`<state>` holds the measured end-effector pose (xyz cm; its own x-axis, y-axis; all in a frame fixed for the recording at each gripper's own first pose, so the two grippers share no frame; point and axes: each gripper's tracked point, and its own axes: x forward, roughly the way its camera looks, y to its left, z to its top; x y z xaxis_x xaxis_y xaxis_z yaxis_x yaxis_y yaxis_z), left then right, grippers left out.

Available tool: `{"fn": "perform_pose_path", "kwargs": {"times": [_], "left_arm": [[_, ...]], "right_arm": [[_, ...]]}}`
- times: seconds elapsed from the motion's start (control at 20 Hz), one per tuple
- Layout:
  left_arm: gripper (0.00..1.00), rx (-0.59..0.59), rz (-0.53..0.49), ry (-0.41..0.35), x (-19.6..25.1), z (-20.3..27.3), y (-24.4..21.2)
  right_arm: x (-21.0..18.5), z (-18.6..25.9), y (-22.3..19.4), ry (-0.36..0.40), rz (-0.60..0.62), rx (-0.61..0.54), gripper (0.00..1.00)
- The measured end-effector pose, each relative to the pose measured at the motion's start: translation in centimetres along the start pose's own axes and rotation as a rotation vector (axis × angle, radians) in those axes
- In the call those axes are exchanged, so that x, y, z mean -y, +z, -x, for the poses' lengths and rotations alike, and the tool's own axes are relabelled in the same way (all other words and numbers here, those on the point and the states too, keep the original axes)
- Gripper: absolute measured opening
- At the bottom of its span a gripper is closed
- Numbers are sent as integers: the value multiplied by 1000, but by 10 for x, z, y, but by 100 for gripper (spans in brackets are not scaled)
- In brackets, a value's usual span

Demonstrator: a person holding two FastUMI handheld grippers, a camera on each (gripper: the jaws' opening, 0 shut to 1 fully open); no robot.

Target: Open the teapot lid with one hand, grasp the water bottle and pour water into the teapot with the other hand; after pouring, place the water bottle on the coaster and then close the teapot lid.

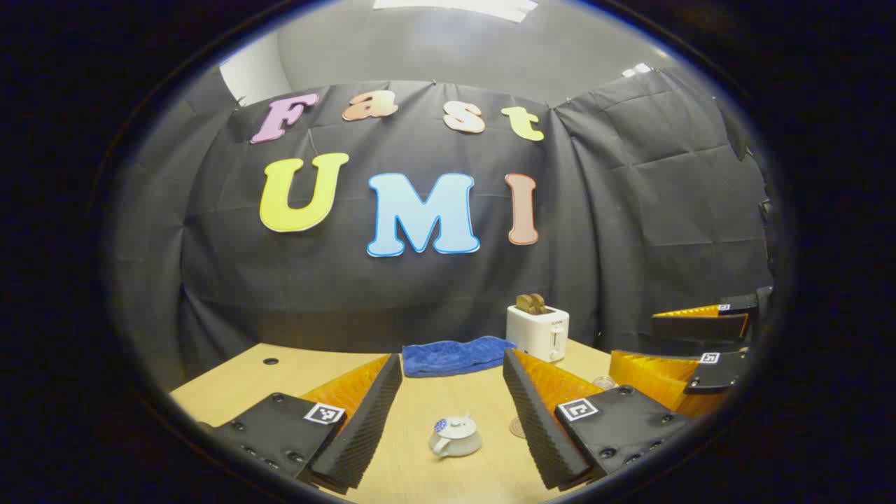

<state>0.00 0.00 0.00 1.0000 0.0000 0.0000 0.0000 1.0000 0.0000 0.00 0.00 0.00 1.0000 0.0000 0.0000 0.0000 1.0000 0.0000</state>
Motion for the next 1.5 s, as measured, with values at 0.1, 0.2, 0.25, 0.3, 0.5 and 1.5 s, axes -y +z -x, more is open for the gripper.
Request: {"fn": "perform_pose_path", "kwargs": {"times": [0.1, 0.2, 0.25, 0.3, 0.5, 1.5], "left_arm": [[98, 3, -3, -3, 0, -2, 1], [98, 1, -7, -13, 1, -5, 1], [98, -1, -9, -17, 2, -7, 1], [98, -4, -10, -19, 2, -8, 0], [98, -19, -10, -27, 4, -9, -7], [98, -97, 7, -59, 5, -71, -83]], "right_arm": [[1, -1, -3, 1, 1, -5, 95], [1, -1, -6, -2, 0, -16, 95], [1, -1, -8, -2, -5, -22, 95], [1, -1, -9, -2, -12, -25, 95], [0, -3, -18, 3, -26, -49, 95], [-13, -36, -127, 16, -85, -244, 95]]}}
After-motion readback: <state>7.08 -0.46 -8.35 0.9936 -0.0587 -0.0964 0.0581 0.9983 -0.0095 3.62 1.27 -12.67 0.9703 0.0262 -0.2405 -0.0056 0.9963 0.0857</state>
